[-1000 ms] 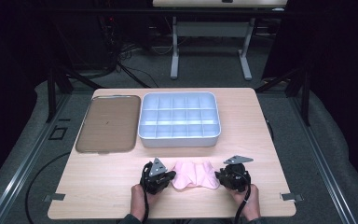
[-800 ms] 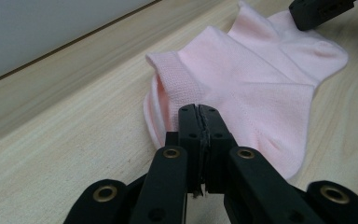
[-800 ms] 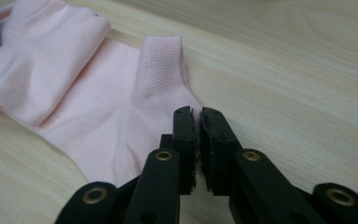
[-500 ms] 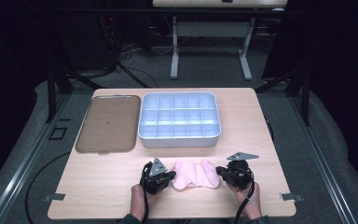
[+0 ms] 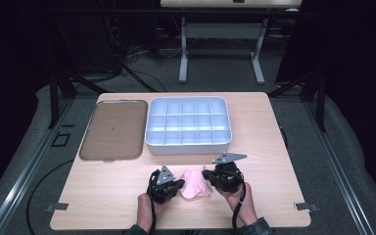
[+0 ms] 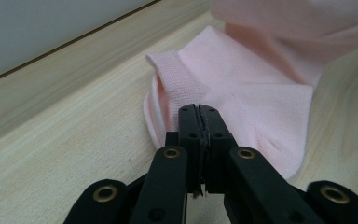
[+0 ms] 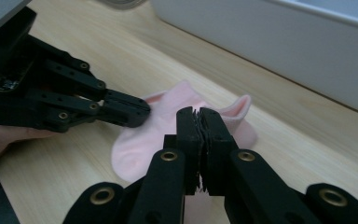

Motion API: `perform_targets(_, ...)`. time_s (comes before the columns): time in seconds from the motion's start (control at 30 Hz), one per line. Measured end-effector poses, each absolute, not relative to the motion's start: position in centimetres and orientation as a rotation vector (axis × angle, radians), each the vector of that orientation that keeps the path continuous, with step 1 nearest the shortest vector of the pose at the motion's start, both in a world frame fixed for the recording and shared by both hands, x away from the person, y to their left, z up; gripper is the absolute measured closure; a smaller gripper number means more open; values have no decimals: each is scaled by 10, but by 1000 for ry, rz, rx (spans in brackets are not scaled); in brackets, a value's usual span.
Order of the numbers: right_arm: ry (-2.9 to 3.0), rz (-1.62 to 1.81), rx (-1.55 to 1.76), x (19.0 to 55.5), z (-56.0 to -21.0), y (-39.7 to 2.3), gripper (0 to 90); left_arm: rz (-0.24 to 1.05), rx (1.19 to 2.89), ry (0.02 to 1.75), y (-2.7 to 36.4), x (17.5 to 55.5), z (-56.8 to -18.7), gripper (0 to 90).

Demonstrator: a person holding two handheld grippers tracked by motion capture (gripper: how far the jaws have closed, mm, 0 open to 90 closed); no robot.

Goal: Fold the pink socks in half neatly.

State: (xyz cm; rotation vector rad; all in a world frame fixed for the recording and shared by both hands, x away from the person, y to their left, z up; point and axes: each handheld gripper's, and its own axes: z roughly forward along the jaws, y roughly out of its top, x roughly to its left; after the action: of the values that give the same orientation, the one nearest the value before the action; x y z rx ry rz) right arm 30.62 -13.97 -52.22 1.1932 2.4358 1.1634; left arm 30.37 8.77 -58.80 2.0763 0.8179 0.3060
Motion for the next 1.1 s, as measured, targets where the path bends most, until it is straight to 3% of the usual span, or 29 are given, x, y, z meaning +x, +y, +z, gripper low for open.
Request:
perform_targets(0.13, 2553, 1087, 1115, 308, -542, -116, 849, 306, 2077, 818, 88, 304, -588, 882)
perform_targets(0.23, 2656, 1084, 1108, 314, -557, -117, 637, 307, 2077, 817, 88, 304, -588, 883)
perform_targets(0.5, 2523, 997, 1044, 308, -531, -136, 585, 273, 2070, 821, 89, 305, -588, 882)
perform_targets(0.67, 2592, 905, 1002, 317, -546, -123, 523, 258, 2066, 824, 90, 306, -588, 882)
perform_targets(0.83, 2643, 846, 953, 318, -562, -115, 657, 252, 2061, 829, 90, 306, -588, 881)
perform_targets(1.1, 2640, 904, 999, 321, -564, -120, 702, 170, 2018, 799, 102, 304, -584, 836)
